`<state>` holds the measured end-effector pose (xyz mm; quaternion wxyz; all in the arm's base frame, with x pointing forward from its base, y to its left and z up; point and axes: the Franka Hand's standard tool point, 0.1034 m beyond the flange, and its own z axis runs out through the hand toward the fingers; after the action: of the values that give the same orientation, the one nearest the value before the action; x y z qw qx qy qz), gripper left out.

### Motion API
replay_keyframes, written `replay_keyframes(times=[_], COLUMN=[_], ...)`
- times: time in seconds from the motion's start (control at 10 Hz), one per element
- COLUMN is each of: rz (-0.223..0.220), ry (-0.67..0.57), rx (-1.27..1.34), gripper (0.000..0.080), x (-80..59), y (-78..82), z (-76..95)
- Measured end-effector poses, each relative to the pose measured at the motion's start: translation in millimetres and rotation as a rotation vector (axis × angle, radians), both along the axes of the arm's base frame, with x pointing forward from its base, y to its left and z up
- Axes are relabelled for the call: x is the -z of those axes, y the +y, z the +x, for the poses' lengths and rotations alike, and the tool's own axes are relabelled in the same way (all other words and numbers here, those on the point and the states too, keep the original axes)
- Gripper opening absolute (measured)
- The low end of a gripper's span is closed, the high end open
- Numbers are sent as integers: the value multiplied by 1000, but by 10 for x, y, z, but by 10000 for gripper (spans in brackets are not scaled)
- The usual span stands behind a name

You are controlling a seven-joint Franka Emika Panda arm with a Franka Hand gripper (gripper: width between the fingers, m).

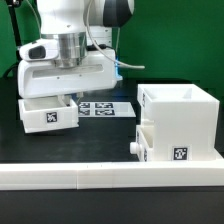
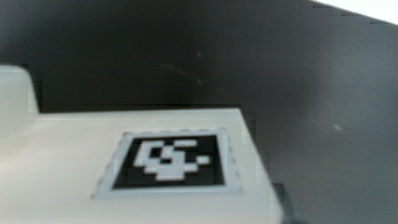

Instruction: Assemble drawer

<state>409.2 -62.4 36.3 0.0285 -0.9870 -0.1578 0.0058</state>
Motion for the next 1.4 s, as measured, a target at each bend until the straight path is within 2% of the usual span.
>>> replay_keyframes(times=[0.1,0.2,0.4,0.6,0.8,1.0,1.4], rz=[8,5,10,13,14,-2,16], ry=[33,4,6,-4,-8,-18,-18], rx=[-66,-51,-184,-481,-744,-878,-1136], gripper=[42,42,42,42,42,42,42], x=[-125,-104,-67,-25,-122,-246,-188], y=[30,11,14,14,-27,-28,-59], z=[95,128,89,138,408,624,551])
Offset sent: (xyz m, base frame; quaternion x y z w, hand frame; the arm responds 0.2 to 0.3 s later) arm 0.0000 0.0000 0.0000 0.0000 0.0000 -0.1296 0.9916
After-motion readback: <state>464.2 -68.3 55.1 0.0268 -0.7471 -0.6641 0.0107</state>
